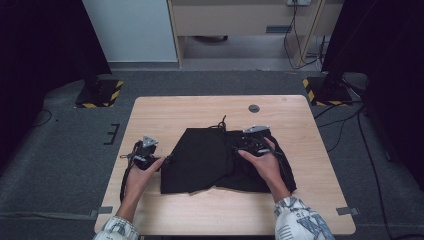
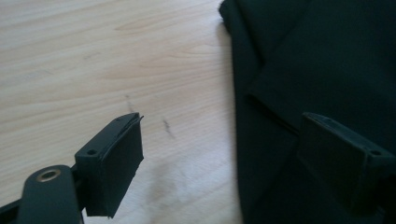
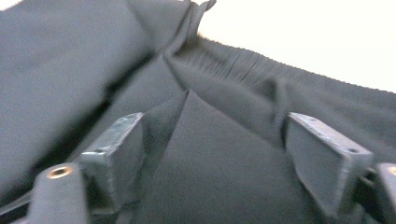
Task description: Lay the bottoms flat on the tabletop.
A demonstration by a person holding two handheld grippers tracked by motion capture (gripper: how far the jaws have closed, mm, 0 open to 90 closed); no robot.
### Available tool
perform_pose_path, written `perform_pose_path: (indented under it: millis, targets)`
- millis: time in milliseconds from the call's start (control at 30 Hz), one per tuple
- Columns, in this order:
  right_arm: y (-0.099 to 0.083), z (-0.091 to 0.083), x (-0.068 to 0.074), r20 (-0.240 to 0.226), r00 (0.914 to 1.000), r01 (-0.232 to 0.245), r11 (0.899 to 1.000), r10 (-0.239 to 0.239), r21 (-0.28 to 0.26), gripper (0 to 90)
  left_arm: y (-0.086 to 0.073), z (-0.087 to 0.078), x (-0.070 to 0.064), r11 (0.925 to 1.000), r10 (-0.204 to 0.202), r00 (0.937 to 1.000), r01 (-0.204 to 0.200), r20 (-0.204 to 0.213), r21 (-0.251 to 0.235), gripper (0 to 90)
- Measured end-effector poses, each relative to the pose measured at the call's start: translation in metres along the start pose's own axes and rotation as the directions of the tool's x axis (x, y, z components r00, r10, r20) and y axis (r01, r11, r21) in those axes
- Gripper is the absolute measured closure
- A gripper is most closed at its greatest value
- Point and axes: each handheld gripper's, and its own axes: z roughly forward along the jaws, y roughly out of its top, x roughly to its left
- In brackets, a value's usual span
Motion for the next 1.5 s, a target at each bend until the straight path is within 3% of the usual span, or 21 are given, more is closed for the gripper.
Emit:
perform_pose_path:
  millis: [33,67,100,167,267,367,400,500,567,700,800,833,867,900,967,1033,1100,1233,1400,1467,1500]
  targets:
    - [-0.001,0.008,0.002,0.021,0.9994,0.028,0.998,-0.029,0.055,50.8,-0.001,0.0,-0.003,0.9999,0.007,0.9999,-0.007,0.016,-0.007,12.6]
    - [-0.001,0.008,0.002,0.021,0.9994,0.028,0.998,-0.029,0.055,50.8,-0.001,0.0,-0.003,0.9999,0.007,0.9999,-0.007,0.016,-0.007,12.6]
    - [0.0,0.004,0.003,0.002,0.9997,0.023,1.0,-0.023,0.021,75.7,0.0,0.0,-0.005,0.9997,0.009,0.9995,-0.009,0.03,-0.021,12.5]
    - [0.002,-0.004,0.004,-0.002,0.9992,0.04,0.999,-0.04,-0.001,81.7,0.004,0.001,-0.008,0.9991,0.013,0.9982,-0.011,0.058,-0.042,12.3]
    - [0.003,-0.014,0.006,-0.007,0.9967,0.081,0.997,-0.081,-0.013,82.7,0.007,0.004,-0.01,0.9989,0.002,0.9964,0.002,0.085,-0.047,11.9]
    - [-0.008,-0.04,0.005,-0.068,0.9935,0.088,0.995,-0.092,-0.046,82.8,0.014,0.013,-0.015,0.9988,0.038,0.9971,-0.036,0.065,-0.034,11.8]
    - [-0.008,-0.04,0.005,-0.068,0.9935,0.088,0.995,-0.092,-0.046,82.8,0.016,0.015,-0.017,0.9988,0.039,0.997,-0.037,0.067,-0.031,11.8]
    - [-0.031,-0.065,0.008,-0.093,0.9876,0.12,0.99,-0.126,-0.07,82.7,0.028,0.031,-0.023,0.9974,0.073,0.9962,-0.073,0.048,-0.002,11.7]
    - [-0.042,-0.076,0.009,-0.105,0.9858,0.123,0.989,-0.131,-0.082,82.6,0.034,0.037,-0.022,0.9978,0.066,0.9974,-0.066,0.026,-0.003,11.8]
    - [-0.064,-0.097,0.011,-0.134,0.9817,0.123,0.988,-0.135,-0.097,82.5,0.044,0.05,-0.019,0.9996,0.028,0.999,-0.028,0.034,-0.003,12.9]
    - [-0.076,-0.105,0.011,-0.152,0.981,0.106,0.989,-0.121,-0.102,82.5,0.047,0.057,-0.021,0.9992,0.036,0.9983,-0.037,0.046,0.014,15.1]
    - [-0.089,-0.112,0.012,-0.17,0.979,0.097,0.99,-0.113,-0.098,82.4,0.048,0.064,-0.025,0.9974,0.063,0.9971,-0.065,0.042,0.03,16.6]
    - [-0.089,-0.112,0.012,-0.17,0.979,0.097,0.99,-0.113,-0.098,82.4,0.048,0.064,-0.025,0.9974,0.063,0.9971,-0.065,0.042,0.03,18.7]
    - [-0.1,-0.116,0.014,-0.173,0.9782,0.101,0.991,-0.115,-0.086,82.0,0.046,0.069,-0.026,0.9967,0.061,0.9947,-0.065,0.083,0.048,26.0]
    - [-0.107,-0.117,0.016,-0.155,0.9774,0.135,0.989,-0.144,-0.068,81.3,0.044,0.073,-0.027,0.9947,0.064,0.9935,-0.071,0.094,0.075,32.5]
    - [-0.109,-0.117,0.017,-0.149,0.9776,0.14,0.988,-0.148,-0.061,81.1,0.043,0.072,-0.027,0.9964,0.052,0.9935,-0.058,0.101,0.062,36.5]
    - [-0.114,-0.114,0.015,-0.156,0.979,0.122,0.99,-0.131,-0.066,81.0,0.045,0.069,-0.032,0.995,0.082,0.9936,-0.086,0.078,0.051,57.5]
    - [-0.116,-0.104,0.012,-0.167,0.9791,0.109,0.993,-0.116,-0.052,81.3,0.05,0.062,-0.035,0.9934,0.112,0.9924,-0.113,0.051,0.018,75.7]
    - [-0.121,-0.097,0.013,-0.161,0.9798,0.116,0.993,-0.119,-0.031,81.4,0.053,0.049,-0.035,0.9949,0.099,0.9934,-0.098,0.058,-0.024,82.6]
    - [-0.121,-0.097,0.013,-0.162,0.9799,0.114,0.993,-0.117,-0.032,81.2,0.053,0.042,-0.039,0.9931,0.116,0.9905,-0.114,0.074,-0.025,82.6]
    - [-0.121,-0.096,0.013,-0.16,0.9797,0.116,0.993,-0.12,-0.034,81.1,0.052,0.034,-0.044,0.9882,0.15,0.9846,-0.147,0.089,-0.043,82.5]
